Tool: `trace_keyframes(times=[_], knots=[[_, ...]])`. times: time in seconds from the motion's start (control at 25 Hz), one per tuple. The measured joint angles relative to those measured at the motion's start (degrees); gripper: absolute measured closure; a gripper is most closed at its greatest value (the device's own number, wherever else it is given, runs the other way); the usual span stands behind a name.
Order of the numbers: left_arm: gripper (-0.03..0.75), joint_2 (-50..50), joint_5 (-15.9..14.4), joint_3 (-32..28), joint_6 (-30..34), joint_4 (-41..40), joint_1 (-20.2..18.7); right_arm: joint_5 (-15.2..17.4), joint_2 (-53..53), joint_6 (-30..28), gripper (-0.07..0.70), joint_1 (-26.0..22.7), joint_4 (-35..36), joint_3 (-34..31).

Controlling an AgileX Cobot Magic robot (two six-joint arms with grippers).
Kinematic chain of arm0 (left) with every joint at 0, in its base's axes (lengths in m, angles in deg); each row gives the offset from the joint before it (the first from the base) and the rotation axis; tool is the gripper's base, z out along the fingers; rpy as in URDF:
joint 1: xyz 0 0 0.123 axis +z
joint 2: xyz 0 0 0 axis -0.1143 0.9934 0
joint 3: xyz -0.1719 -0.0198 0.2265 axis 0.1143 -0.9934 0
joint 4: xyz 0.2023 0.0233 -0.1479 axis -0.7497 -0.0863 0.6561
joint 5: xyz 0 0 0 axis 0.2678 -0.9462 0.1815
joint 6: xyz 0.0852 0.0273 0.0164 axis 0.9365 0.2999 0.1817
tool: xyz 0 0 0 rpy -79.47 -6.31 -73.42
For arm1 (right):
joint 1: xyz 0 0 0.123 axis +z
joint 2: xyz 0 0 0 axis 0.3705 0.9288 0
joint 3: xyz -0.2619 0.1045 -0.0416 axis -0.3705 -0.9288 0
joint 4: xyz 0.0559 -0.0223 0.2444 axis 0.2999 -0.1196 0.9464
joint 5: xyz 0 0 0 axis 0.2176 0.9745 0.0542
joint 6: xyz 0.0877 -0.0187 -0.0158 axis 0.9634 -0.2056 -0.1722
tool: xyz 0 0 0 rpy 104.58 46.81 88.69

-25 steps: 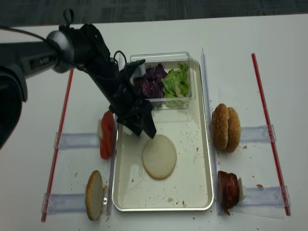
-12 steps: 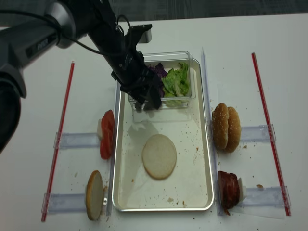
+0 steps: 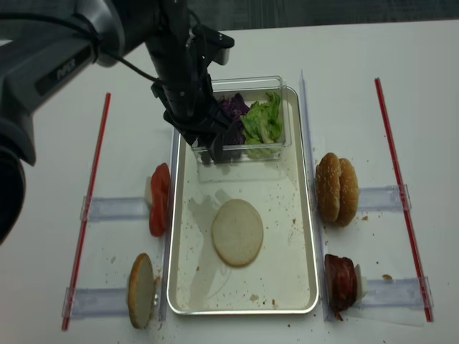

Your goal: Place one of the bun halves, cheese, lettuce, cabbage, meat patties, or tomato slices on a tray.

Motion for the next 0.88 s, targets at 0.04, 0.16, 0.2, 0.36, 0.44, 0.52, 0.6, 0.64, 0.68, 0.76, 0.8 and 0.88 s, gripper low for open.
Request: trace_keyframes(times=[0.04, 0.16, 0.2, 0.36, 0.44, 0.52, 0.6, 0.64, 0.68, 0.76, 0.8, 0.88], knots=[[0.295, 0.0, 0.0, 0.0, -0.6, -0.9, -0.3, 0.0, 0.0, 0.0, 0.186, 0.0, 0.0, 0.0], [0.295, 0.0, 0.0, 0.0, -1.5, -3.4, -0.4, 0.0, 0.0, 0.0, 0.186, 0.0, 0.0, 0.0], [0.295, 0.0, 0.0, 0.0, -1.8, -3.8, -0.4, 0.0, 0.0, 0.0, 0.186, 0.0, 0.0, 0.0], [0.295, 0.0, 0.0, 0.0, -3.2, -4.7, -0.4, 0.0, 0.0, 0.0, 0.186, 0.0, 0.0, 0.0], [0.295, 0.0, -0.1, 0.0, -3.3, -5.5, -0.4, 0.0, 0.0, 0.0, 0.186, 0.0, 0.0, 0.0], [0.295, 0.0, -0.1, 0.0, -3.4, -6.7, -0.4, 0.0, 0.0, 0.0, 0.186, 0.0, 0.0, 0.0], [0.295, 0.0, -0.1, 0.0, -3.4, -8.3, -0.4, 0.0, 0.0, 0.0, 0.186, 0.0, 0.0, 0.0], [0.295, 0.0, -0.1, 0.0, -3.4, -9.4, -0.4, 0.0, 0.0, 0.0, 0.186, 0.0, 0.0, 0.0], [0.295, 0.0, -0.1, 0.0, -3.4, -10.2, -0.2, 0.0, 0.0, 0.0, 0.186, 0.0, 0.0, 0.0], [0.295, 0.0, -0.1, 0.0, -3.4, -10.7, 0.8, 0.0, 0.0, 0.0, 0.186, 0.0, 0.0, 0.0], [0.295, 0.0, -0.1, 0.0, -3.4, -10.8, 1.5, 0.0, 0.0, 0.0, 0.186, 0.0, -0.1, 0.0], [0.295, 0.0, -0.1, 0.0, -3.4, -10.9, 3.6, 0.0, 0.0, 0.0, 0.186, 0.0, -0.1, 0.0]])
